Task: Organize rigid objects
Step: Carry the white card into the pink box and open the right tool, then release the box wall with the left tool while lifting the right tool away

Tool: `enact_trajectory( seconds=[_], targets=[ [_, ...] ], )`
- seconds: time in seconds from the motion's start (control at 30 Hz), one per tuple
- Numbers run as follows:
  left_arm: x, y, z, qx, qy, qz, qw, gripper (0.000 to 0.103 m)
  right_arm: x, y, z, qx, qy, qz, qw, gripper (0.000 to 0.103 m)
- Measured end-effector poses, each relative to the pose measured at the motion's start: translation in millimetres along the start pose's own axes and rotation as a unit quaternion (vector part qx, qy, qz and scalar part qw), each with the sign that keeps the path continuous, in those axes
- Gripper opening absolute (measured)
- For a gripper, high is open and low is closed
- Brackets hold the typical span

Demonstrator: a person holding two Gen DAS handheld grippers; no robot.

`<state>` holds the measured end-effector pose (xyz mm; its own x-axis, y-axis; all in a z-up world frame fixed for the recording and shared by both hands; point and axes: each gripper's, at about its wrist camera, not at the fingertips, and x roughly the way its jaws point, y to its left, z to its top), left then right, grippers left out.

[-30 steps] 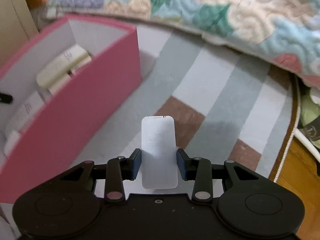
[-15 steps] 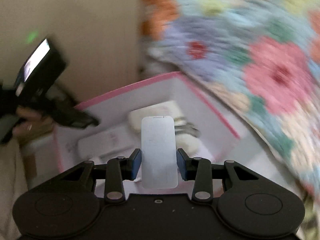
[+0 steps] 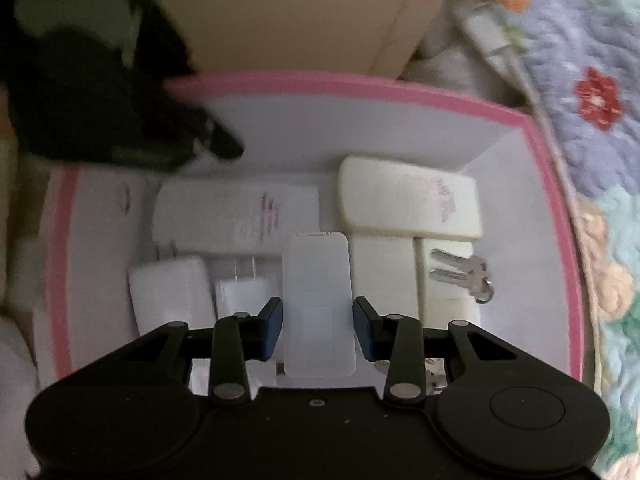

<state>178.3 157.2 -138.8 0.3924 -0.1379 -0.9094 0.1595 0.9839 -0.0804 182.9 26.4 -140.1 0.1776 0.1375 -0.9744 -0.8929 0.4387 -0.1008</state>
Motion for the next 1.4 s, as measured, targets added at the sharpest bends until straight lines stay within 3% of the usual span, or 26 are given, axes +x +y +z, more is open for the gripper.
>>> enact_trajectory(
  seconds=[0.1,0.17,0.23,0.33,0.43,0.6,0.67,0.83,0.93,1.13,1.3,1.4],
  targets=[
    [0.6,0.9,-0.4,-0.002,0.003,-0.002,1.0,0.005,12.4,-0.9,0.4,-0.007,0.02,0.008,1.0,0.043],
    [0.1,0.3,-0.9,0.0,0.003,-0.001,1.0,0.005,8.9,-5.0,-0.8,0.013,-0.003,0.012,1.0,0.047],
    [-0.3,0.9,-0.7,-0.001,0.003,-0.002,1.0,0.005,6.3,-10.0,-1.9,0.052,-0.015,0.008,0.999,0.059],
    [-0.3,0.7,-0.5,-0.003,0.004,0.0,1.0,0.006,-9.2,-13.7,-10.5,0.097,-0.047,0.005,0.994,0.06],
    [0.7,-1.1,-0.4,-0.001,0.005,0.006,1.0,0.006,-31.2,-17.9,-30.0,0.17,-0.084,-0.001,0.982,0.063],
    [2.3,-3.7,-1.3,0.0,0.011,0.017,0.9998,0.006,-66.9,-15.2,-78.2,0.3,-0.164,0.008,0.94,0.065],
    [1.7,-4.9,-1.1,-0.004,0.012,0.021,0.9997,0.007,-77.2,-11.8,-98.1,0.351,-0.198,0.015,0.915,0.066],
    [-5.8,-2.9,-1.6,-0.036,0.015,0.028,0.9988,0.008,-79.8,3.6,-134.5,0.423,-0.264,0.025,0.866,0.067],
    [-17.6,-7.2,-3.6,-0.028,0.003,0.039,0.9989,0.009,-85.4,13.6,-143.3,0.443,-0.287,0.033,0.849,0.067],
    [-42.9,-12.6,-9.9,-0.018,-0.01,0.055,0.9983,0.01,-110.1,23.8,-146.2,0.437,-0.297,0.023,0.849,0.067],
    [-62.0,-14.9,-13.7,-0.021,-0.007,0.077,0.9968,0.019,-124.4,34.7,-149.3,0.445,-0.29,0.004,0.847,0.067],
    [-80.5,-21.2,-13.1,-0.003,-0.012,0.073,0.9973,0.033,-131.9,39.7,-149.5,0.463,-0.286,0.0,0.839,0.067]
  ],
)
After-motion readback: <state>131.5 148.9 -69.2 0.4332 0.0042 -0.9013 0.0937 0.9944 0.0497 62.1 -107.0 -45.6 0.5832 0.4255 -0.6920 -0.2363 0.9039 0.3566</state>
